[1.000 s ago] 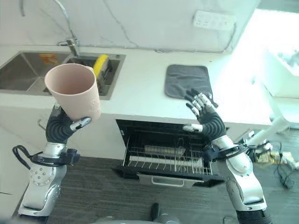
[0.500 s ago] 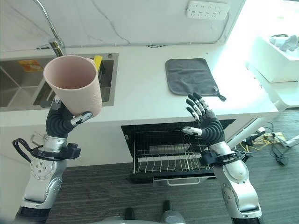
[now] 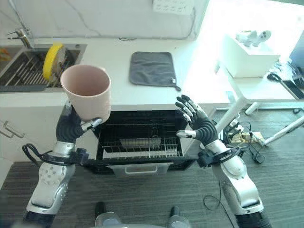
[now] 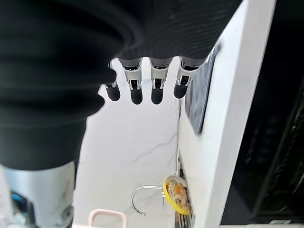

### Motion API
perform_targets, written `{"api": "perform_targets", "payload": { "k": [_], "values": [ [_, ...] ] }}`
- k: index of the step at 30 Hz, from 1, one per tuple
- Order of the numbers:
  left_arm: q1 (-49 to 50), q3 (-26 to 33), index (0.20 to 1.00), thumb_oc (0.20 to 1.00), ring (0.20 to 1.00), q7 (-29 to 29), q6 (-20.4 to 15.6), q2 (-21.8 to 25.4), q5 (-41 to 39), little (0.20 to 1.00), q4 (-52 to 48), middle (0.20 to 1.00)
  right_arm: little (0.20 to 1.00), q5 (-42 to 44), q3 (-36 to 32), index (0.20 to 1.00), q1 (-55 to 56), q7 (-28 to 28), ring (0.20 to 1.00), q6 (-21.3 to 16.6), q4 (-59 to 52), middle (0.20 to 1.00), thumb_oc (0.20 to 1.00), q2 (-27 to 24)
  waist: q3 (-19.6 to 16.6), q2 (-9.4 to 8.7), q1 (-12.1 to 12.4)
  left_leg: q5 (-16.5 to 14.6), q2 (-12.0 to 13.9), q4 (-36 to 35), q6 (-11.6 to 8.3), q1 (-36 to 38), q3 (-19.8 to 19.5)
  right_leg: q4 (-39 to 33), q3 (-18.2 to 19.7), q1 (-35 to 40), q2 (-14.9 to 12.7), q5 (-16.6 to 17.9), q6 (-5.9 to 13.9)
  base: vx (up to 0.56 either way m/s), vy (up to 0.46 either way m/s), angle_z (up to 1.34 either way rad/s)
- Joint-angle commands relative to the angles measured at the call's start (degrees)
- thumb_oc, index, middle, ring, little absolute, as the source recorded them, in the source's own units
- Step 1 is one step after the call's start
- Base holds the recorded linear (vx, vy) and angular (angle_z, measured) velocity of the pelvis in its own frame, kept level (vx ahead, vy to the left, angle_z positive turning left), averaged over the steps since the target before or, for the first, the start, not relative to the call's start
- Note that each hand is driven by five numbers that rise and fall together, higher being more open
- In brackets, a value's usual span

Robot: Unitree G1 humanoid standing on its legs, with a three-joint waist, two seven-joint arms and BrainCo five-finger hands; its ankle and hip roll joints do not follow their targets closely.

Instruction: Place the dishes in the dishwasher.

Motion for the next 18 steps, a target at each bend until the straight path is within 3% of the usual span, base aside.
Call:
{"api": "perform_targets", "payload": {
  "k": [1,2,3,4,6,7,12,14,15,16,17,18],
  "values": [
    [-5.3,2.2,0.200,0.200,0.200,-0.3,-5.8,4.7,-1.2,0.200,-5.1,0.200,1.000,2.1,-1.5,1.000,-1.7,0.0,1.000,-4.2,-4.6,1.000,1.000,3.3,-2.2,-5.64,-2.6,-21.6,-5.3,11.9,-6.83,-0.3,7.3,-3.5,-2.9,1.8,-6.0,-1.7,1.45,-0.29,-0.150,1.32],
    [-5.4,2.1,0.200,0.200,0.200,-1.3,-6.6,4.6,-2.7,0.200,-5.1,0.200,1.000,2.3,-2.2,1.000,-1.3,-0.3,1.000,-6.3,-3.9,1.000,1.000,2.1,-2.1,-5.44,-3.2,-24.1,-8.7,16.7,-5.88,-1.7,9.9,-3.5,-5.5,1.8,-6.2,-1.8,1.12,-0.26,-0.078,1.15],
    [-5.6,2.2,0.200,0.200,0.200,-1.6,-6.5,4.6,-2.8,0.200,-5.3,0.200,1.000,2.1,-2.4,1.000,-1.3,-0.2,1.000,-7.2,-3.5,1.000,1.000,2.2,-2.1,-5.02,-3.4,-23.8,-8.8,15.4,-6.15,-2.3,11.4,-3.5,-7.0,2.0,-6.0,-1.7,1.43,-0.20,0.055,0.32],
    [-5.9,2.6,0.200,0.200,0.200,-3.2,-6.5,4.5,-3.6,0.200,-4.7,0.200,1.000,0.5,-2.6,1.000,-1.0,-0.8,1.000,-8.1,-2.9,1.000,1.000,3.1,-2.6,-4.09,-4.7,-23.2,-8.0,6.4,-5.47,1.4,15.8,-3.5,-8.9,2.3,-6.2,-1.5,2.25,-0.06,0.146,0.79],
    [-6.0,1.8,0.200,0.200,0.200,-1.9,-6.1,5.0,-2.5,0.200,-4.1,0.200,1.000,-1.3,-1.3,1.000,-0.3,-1.0,1.000,-8.5,-2.9,1.000,1.000,5.5,-3.4,-3.13,-4.4,-21.6,-10.4,-0.8,-5.00,5.2,11.1,-3.5,-7.7,2.4,-6.4,-0.4,3.45,0.02,0.171,1.14],
    [-6.0,1.9,0.200,0.200,0.200,-1.8,-5.9,5.3,-2.8,0.200,-4.0,0.200,1.000,-1.4,-1.3,1.000,0.1,-0.8,1.000,-8.3,-3.0,1.000,1.000,5.6,-3.8,-2.84,-4.6,-21.3,-10.2,-1.7,-5.10,5.7,10.8,-3.5,-7.6,2.4,-6.5,-0.2,3.65,0.03,0.131,0.24],
    [-6.2,3.3,0.200,0.200,0.200,-3.5,-3.9,5.1,-5.2,0.200,-3.6,0.200,1.000,-4.3,-3.5,1.000,2.3,-1.1,1.000,-6.3,-3.3,1.000,1.000,5.6,-5.8,-2.92,-4.8,-24.0,-11.7,-2.1,-4.64,7.2,8.6,-3.3,-9.4,3.2,-8.2,0.3,4.78,0.06,0.151,0.07],
    [-6.2,3.4,0.200,0.200,0.200,-4.0,-2.7,5.0,-4.1,0.200,-3.3,0.200,1.000,-2.1,-4.0,1.000,2.4,-0.9,1.000,-5.7,-3.4,1.000,1.000,6.1,-5.6,-3.19,-4.6,-24.9,-12.9,-2.1,-3.65,7.6,7.4,0.5,-10.0,2.4,-9.3,0.6,5.00,0.04,0.126,0.16],
    [-6.4,3.2,0.200,0.200,0.200,-3.8,-2.5,5.3,-3.2,0.200,-2.8,0.200,1.000,-1.9,-3.8,1.000,2.5,-1.0,1.000,-5.9,-3.4,1.000,1.000,6.8,-5.4,-3.01,-4.6,-24.8,-12.9,-2.1,-2.88,7.6,6.7,4.7,-8.6,1.3,-8.8,-1.0,4.53,-0.01,0.026,0.19],
    [-6.6,2.9,0.200,0.200,0.200,-3.6,-2.4,5.2,-2.4,0.200,-2.6,0.200,1.000,-2.0,-3.5,1.000,2.3,-1.1,1.000,-5.9,-3.5,1.000,1.000,6.8,-5.4,-2.97,-4.7,-24.6,-12.6,-2.1,-2.83,7.5,6.5,4.2,-7.7,0.9,-8.2,-2.1,4.25,-0.03,-0.054,0.15],
    [-7.3,2.3,0.200,0.200,0.200,-2.4,-2.5,5.6,-1.4,0.200,-2.6,0.200,1.000,-2.0,-3.1,1.000,1.7,-1.1,1.000,-5.8,-3.4,1.000,1.000,7.2,-5.0,-3.29,-4.7,-25.2,-12.8,-2.1,-3.06,7.7,6.0,3.4,-7.2,0.1,-8.6,0.0,4.53,-0.06,-0.251,0.19],
    [-9.2,1.7,0.200,0.200,0.200,0.0,-2.8,6.0,0.6,0.200,-0.6,0.200,1.000,-1.6,-1.7,1.000,-0.2,-0.3,1.000,-5.8,-1.9,1.000,1.000,7.2,-5.4,-3.41,-4.6,-24.5,-11.2,-2.1,-3.81,8.0,8.1,-2.5,-8.6,2.3,-7.4,-0.1,4.27,-0.05,-0.240,0.12]
  ]
}}
